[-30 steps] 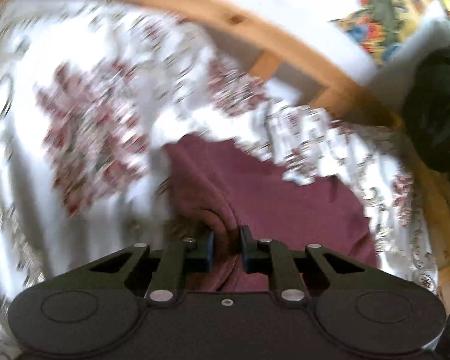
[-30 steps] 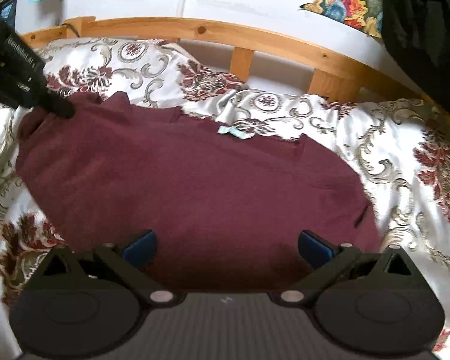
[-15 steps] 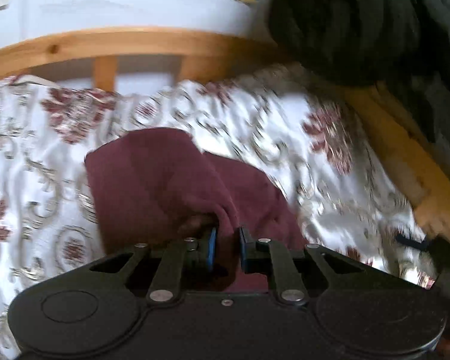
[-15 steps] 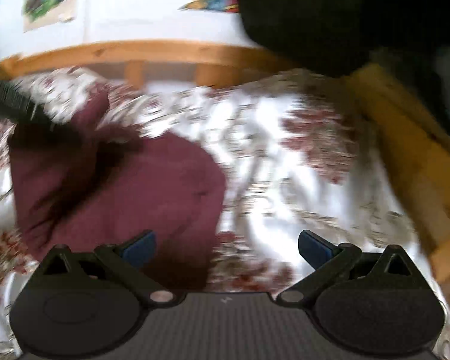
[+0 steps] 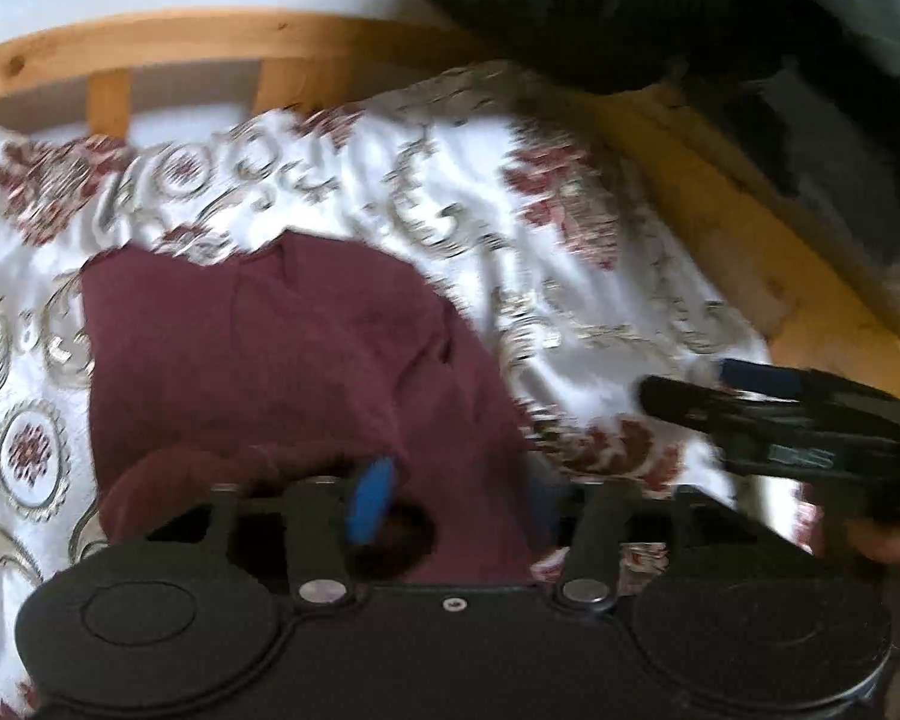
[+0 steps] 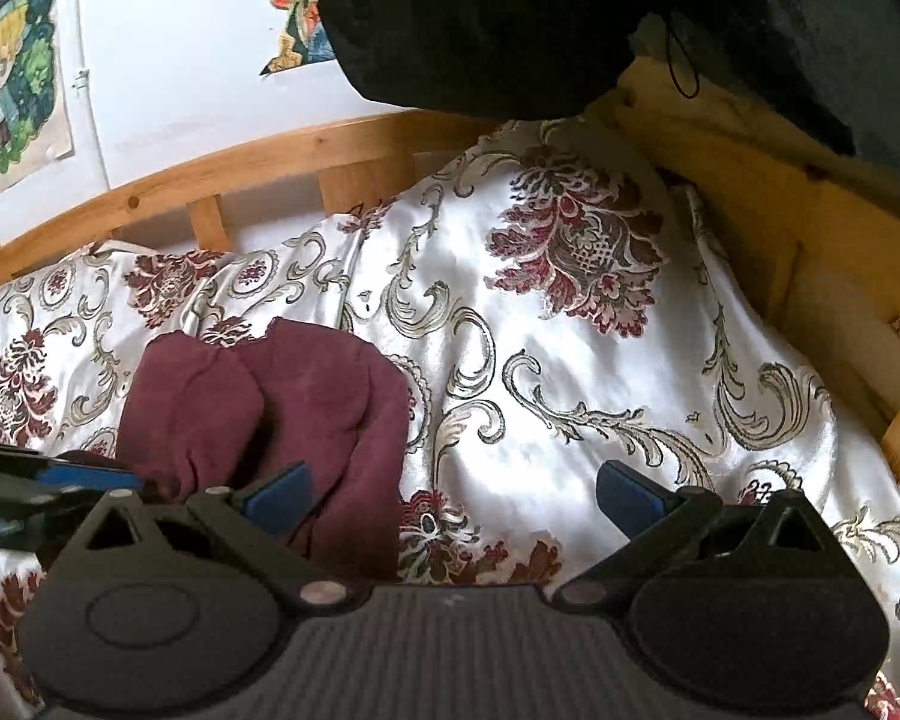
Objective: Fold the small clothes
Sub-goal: 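Open the left tool while the right tool grasps and folds the bundle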
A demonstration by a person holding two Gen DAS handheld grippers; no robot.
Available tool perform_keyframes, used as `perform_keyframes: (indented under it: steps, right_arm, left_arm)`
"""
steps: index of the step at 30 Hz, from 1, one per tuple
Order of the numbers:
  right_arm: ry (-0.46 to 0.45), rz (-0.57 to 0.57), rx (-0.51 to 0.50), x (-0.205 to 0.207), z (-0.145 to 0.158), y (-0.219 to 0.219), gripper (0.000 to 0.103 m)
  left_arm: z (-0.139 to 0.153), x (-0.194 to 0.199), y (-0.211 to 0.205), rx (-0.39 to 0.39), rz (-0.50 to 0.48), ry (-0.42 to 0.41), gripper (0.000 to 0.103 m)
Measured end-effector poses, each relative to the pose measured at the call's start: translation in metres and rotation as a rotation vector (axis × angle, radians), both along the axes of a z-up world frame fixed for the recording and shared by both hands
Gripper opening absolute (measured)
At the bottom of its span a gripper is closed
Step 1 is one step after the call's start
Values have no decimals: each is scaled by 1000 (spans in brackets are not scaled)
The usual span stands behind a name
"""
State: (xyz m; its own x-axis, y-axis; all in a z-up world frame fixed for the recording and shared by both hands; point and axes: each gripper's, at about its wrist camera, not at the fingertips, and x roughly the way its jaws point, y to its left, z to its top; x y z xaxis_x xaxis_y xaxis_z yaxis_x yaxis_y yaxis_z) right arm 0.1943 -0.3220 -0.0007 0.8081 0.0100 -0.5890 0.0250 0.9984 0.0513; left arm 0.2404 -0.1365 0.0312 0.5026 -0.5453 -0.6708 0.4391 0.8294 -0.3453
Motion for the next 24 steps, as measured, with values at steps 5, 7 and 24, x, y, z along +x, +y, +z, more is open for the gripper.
perform_keyframes:
  steps: [5,7,24]
  right_arm:
    - [-78,-63,78,-5,4,-3,103]
    - [-111,-74,142,-6,4,-6,103]
    - [-55,170,477,35,-50,41,103]
  left_arm:
    - [26,-24,16,-48,-64,-127,95]
    - [34,-32,27,-59,-70,-179,101]
    - [-40,-28,78,131,4,-187,102]
